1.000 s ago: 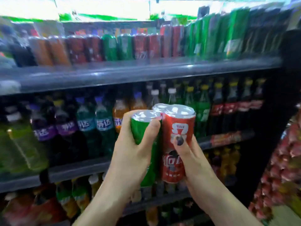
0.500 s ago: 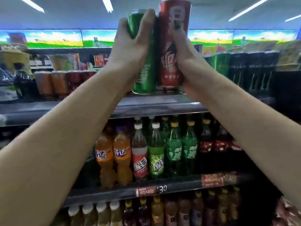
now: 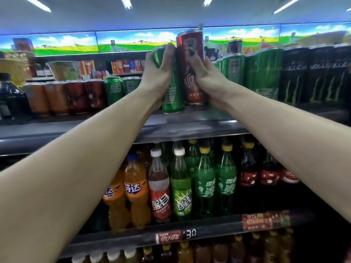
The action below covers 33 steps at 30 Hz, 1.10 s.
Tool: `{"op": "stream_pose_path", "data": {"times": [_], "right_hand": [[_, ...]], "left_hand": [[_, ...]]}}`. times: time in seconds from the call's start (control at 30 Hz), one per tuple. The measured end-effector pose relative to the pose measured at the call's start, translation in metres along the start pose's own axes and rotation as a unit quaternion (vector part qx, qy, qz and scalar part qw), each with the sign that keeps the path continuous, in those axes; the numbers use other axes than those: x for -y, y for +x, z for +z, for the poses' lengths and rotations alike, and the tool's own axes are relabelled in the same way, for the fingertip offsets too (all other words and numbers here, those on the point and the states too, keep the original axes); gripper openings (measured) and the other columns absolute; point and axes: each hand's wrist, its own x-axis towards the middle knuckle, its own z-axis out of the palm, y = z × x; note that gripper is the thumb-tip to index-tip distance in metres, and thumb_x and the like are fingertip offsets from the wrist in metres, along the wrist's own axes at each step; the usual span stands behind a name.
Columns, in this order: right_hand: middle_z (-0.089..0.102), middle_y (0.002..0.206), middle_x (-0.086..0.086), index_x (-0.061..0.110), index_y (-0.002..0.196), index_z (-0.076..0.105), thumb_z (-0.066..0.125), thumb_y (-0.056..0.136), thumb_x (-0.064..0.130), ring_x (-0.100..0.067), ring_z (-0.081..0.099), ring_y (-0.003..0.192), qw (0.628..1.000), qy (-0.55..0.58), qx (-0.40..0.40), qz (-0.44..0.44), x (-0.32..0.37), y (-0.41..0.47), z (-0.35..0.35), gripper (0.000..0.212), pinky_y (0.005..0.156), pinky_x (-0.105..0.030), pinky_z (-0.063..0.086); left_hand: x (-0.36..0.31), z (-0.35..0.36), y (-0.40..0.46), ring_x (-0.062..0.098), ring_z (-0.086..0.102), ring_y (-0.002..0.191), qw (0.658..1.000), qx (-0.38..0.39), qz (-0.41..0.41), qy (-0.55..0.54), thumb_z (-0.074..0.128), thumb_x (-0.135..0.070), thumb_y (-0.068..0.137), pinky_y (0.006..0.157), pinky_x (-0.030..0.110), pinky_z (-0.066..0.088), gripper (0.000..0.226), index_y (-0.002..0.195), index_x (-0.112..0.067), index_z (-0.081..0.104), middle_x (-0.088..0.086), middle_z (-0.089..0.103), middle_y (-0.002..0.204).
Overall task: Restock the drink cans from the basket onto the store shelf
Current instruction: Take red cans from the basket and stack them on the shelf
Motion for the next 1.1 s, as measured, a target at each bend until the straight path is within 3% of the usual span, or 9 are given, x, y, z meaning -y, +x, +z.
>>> {"op": "stream_pose_path", "data": {"times": [0.13,0.27,0.47,0.6,0.7,0.83,0.97,1.03,1.1], "right_hand": [[0.071,0.129,-0.009,0.017,0.145,0.045,0.069,0.073,0.074,-0.027,0.072,0.114,1.0,-0.002,0.015,0.017,-0.011,0.002,0.0,0.096,0.099,-0.051,0.056],[0.072,0.127,-0.01,0.013,0.145,0.046,0.055,0.102,0.047,-0.026,0.074,0.11,1.0,0.006,0.002,0.03,-0.011,0.004,-0.003,0.055,0.096,-0.046,0.059],[0.077,0.095,-0.01,0.005,0.12,0.064,0.066,0.1,0.022,-0.019,0.078,0.076,0.997,0.02,-0.038,0.072,-0.006,-0.003,-0.007,0.026,0.065,-0.03,0.061],[0.079,0.091,-0.007,0.008,0.113,0.07,0.068,0.098,0.023,-0.018,0.078,0.076,0.995,-0.027,-0.066,0.076,-0.003,-0.004,-0.007,0.022,0.062,-0.027,0.059],[0.079,0.1,-0.006,0.011,0.119,0.069,0.07,0.094,0.037,-0.016,0.078,0.082,0.99,-0.082,-0.08,0.08,-0.003,-0.002,-0.004,0.036,0.067,-0.029,0.061],[0.071,0.121,-0.004,0.007,0.15,0.036,0.073,0.068,0.068,-0.02,0.073,0.102,0.96,-0.233,-0.115,0.105,0.006,-0.007,-0.003,0.109,0.092,-0.041,0.06],[0.051,0.129,-0.013,0.008,0.138,0.038,0.067,0.089,0.035,-0.03,0.056,0.112,0.859,-0.475,-0.189,-0.023,0.015,-0.041,0.003,0.063,0.092,-0.043,0.051],[0.058,0.112,-0.009,0.007,0.12,0.051,0.063,0.088,0.019,-0.027,0.058,0.096,0.854,-0.489,-0.16,-0.078,0.019,-0.056,0.01,0.035,0.077,-0.038,0.049],[0.067,0.095,-0.004,0.01,0.104,0.065,0.062,0.086,0.015,-0.023,0.063,0.089,0.87,-0.487,-0.08,-0.028,0.022,-0.06,0.011,0.018,0.071,-0.033,0.049]], "left_hand": [[0.011,-0.002,-0.001,0.031,0.077,0.101,0.999,0.018,-0.037,-0.008,0.067,-0.071,0.081,0.086,0.058,0.062,0.086,0.138,-0.011,0.045,0.016,0.074,0.118],[0.013,-0.002,0.004,0.031,0.078,0.099,0.998,0.036,-0.053,-0.008,0.068,-0.067,0.085,0.083,0.056,0.063,0.073,0.132,-0.017,0.044,0.016,0.072,0.118],[0.018,0.001,0.007,0.032,0.075,0.104,0.998,0.037,-0.051,0.01,0.072,-0.074,0.073,0.088,0.056,0.062,0.093,0.141,-0.019,0.041,0.014,0.07,0.121],[0.021,0.002,0.008,0.034,0.074,0.107,0.998,0.04,-0.043,0.011,0.073,-0.082,0.065,0.09,0.057,0.061,0.108,0.146,-0.018,0.041,0.016,0.068,0.126],[0.021,0.002,0.007,0.032,0.073,0.109,0.998,0.037,-0.043,0.015,0.072,-0.083,0.064,0.093,0.056,0.06,0.103,0.14,-0.02,0.041,0.012,0.067,0.128],[0.022,0.001,0.005,0.033,0.069,0.117,0.998,0.035,-0.045,0.033,0.076,-0.088,0.058,0.096,0.057,0.058,0.109,0.139,-0.022,0.047,0.013,0.064,0.132],[0.024,0.0,0.003,0.029,0.073,0.105,0.998,0.047,-0.031,0.028,0.078,-0.058,0.079,0.092,0.055,0.061,0.057,0.117,-0.026,0.05,0.01,0.069,0.116],[0.025,0.001,0.003,0.029,0.073,0.103,0.998,0.044,-0.039,0.032,0.077,-0.057,0.079,0.092,0.056,0.06,0.052,0.112,-0.028,0.051,0.009,0.069,0.114],[0.024,0.001,0.003,0.029,0.074,0.101,0.997,0.034,-0.055,0.04,0.077,-0.065,0.072,0.091,0.057,0.06,0.057,0.111,-0.029,0.056,0.008,0.072,0.112]]}}
